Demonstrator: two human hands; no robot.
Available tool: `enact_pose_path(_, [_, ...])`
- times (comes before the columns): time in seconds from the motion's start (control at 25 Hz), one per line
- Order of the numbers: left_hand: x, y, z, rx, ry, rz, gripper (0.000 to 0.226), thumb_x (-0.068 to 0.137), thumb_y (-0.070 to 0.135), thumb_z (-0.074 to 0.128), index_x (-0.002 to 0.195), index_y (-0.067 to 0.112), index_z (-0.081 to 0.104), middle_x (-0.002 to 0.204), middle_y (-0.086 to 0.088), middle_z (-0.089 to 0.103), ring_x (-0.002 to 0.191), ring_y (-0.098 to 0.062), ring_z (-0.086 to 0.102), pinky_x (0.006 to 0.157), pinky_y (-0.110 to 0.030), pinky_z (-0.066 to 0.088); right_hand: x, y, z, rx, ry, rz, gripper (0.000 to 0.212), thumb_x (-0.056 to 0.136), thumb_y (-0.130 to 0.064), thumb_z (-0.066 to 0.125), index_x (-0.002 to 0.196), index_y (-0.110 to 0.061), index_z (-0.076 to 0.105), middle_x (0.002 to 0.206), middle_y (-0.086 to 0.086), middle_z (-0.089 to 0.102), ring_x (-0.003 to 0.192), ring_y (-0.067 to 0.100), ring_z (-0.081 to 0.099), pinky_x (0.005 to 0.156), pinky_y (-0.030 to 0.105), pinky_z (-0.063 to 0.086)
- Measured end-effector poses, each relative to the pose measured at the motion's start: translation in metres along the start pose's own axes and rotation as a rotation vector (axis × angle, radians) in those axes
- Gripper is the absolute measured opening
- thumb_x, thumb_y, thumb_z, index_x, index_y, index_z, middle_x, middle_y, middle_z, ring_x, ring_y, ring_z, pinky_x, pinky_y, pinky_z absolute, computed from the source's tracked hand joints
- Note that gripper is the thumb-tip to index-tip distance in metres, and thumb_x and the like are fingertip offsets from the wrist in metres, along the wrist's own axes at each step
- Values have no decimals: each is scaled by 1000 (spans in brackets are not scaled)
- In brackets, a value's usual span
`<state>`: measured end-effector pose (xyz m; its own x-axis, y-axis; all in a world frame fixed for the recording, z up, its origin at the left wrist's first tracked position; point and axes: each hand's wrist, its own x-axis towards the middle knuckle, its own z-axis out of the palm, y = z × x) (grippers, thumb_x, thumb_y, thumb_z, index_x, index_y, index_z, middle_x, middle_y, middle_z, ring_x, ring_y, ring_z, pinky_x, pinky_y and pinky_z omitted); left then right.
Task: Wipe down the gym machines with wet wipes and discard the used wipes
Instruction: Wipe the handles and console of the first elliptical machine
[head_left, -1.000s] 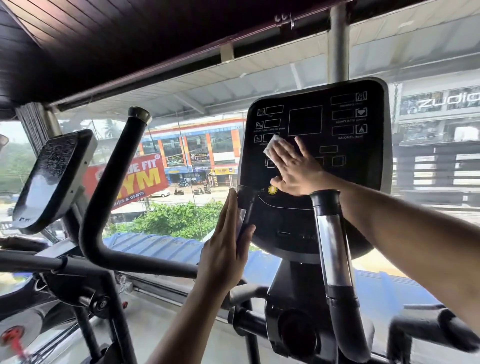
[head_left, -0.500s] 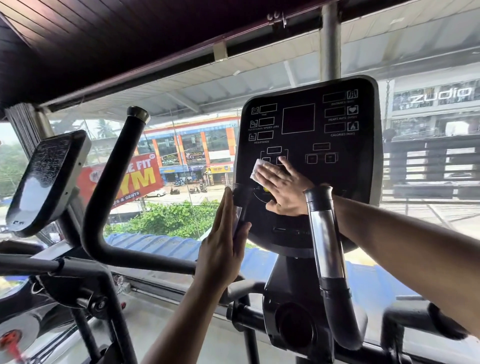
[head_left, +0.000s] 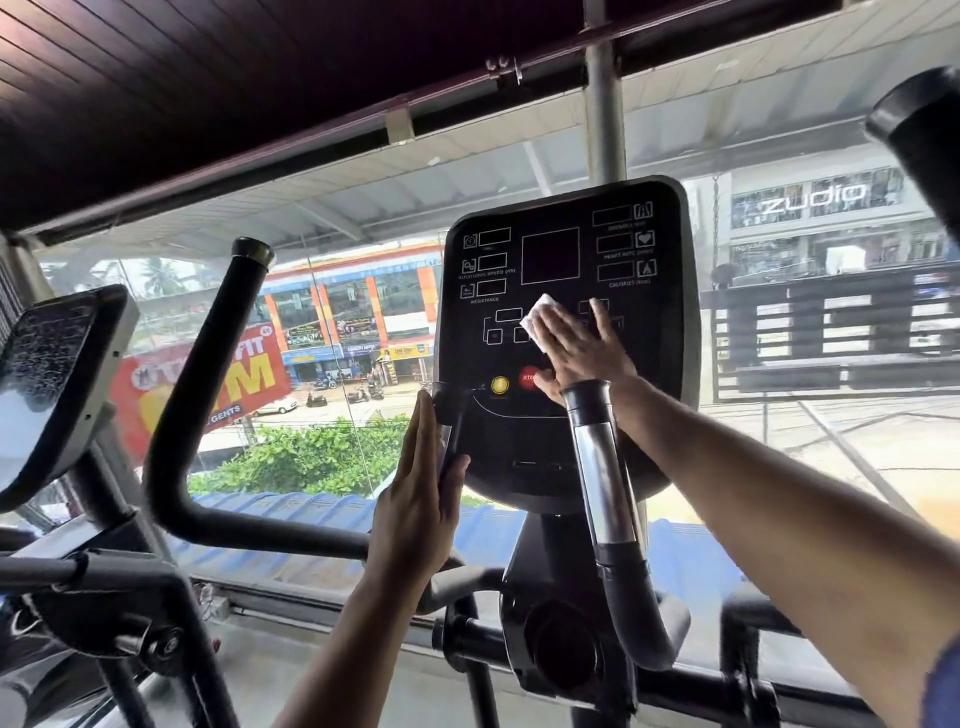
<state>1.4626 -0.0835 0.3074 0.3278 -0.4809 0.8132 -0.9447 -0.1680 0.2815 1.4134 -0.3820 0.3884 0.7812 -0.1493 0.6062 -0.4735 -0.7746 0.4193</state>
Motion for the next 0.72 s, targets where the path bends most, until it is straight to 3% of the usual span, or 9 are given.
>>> enact_pose_path(0.08, [1, 2, 0, 24, 15, 6, 72, 105, 57, 32, 167, 26, 10, 172, 9, 19, 125, -30, 63, 72, -46, 64, -5, 7, -5, 82, -116, 39, 91, 83, -67, 39, 153, -9, 43, 158, 11, 43, 147, 27, 40, 122, 58, -10])
enact_pose_path(0.2, [1, 6, -1, 43, 44, -6, 70, 107, 50, 38, 166, 20, 15, 169, 12, 18, 124, -29, 63, 70, -41, 60, -29, -16, 7, 90, -216, -86, 92, 89, -65, 29, 162, -11, 15, 170, 9, 14, 157, 23, 14, 125, 55, -4])
enact_pose_path(0.28, [0, 7, -2, 53, 29, -21, 72, 104, 49, 37, 167, 24, 10, 170, 12, 17, 122, -34, 66, 68, -42, 58, -29, -3, -3, 77, -137, 146, 87, 100, -60, 26, 161, -6, -5, 171, 8, -7, 158, 18, -7, 124, 53, -12])
enact_pose_path(0.36, [-1, 7, -2, 53, 21, -13, 72, 104, 50, 36, 166, 25, 9, 170, 10, 19, 120, -36, 67, 66, -41, 57, -28, 25, -18, 104, -165, 257, 90, 96, -68, 11, 160, -10, -14, 169, 7, -18, 156, 19, -18, 121, 61, -15])
enact_pose_path(0.4, [0, 6, -1, 58, 22, -11, 71, 106, 50, 36, 166, 25, 9, 171, 8, 20, 116, -38, 68, 65, -41, 57, -27, 35, -25, 105, -223, 245, 92, 91, -69, 1, 161, -11, -14, 169, 7, -19, 155, 20, -20, 121, 63, -12])
enact_pose_path(0.48, [0, 4, -1, 75, 30, -17, 68, 108, 50, 35, 166, 28, 8, 171, 5, 22, 107, -43, 71, 64, -44, 59, -38, 29, -29, 70, -168, 194, 91, 92, -66, 4, 160, -10, -15, 168, 10, -22, 155, 25, -21, 122, 63, -7])
enact_pose_path(0.56, [-2, 4, 0, 78, 16, -21, 67, 108, 49, 36, 166, 30, 7, 172, 5, 21, 116, -43, 68, 67, -49, 62, -61, 9, -20, -20, -173, 9, 94, 86, -66, 3, 160, -12, -18, 167, 12, -24, 154, 29, -23, 123, 60, -7])
enact_pose_path(0.64, [-2, 5, -2, 74, -2, -33, 70, 107, 49, 36, 166, 28, 7, 172, 5, 20, 124, -42, 63, 71, -52, 62, -77, -3, -20, -88, -248, -114, 103, 71, -67, -12, 160, -16, -17, 167, 11, -24, 154, 28, -23, 121, 60, -14])
enact_pose_path(0.72, [-2, 6, -3, 76, -14, -52, 71, 106, 50, 35, 167, 29, 5, 172, 5, 19, 120, -45, 64, 72, -52, 61, -76, 3, -28, -98, -254, -109, 102, 72, -66, -13, 161, -17, -13, 168, 9, -23, 155, 24, -23, 116, 61, -23])
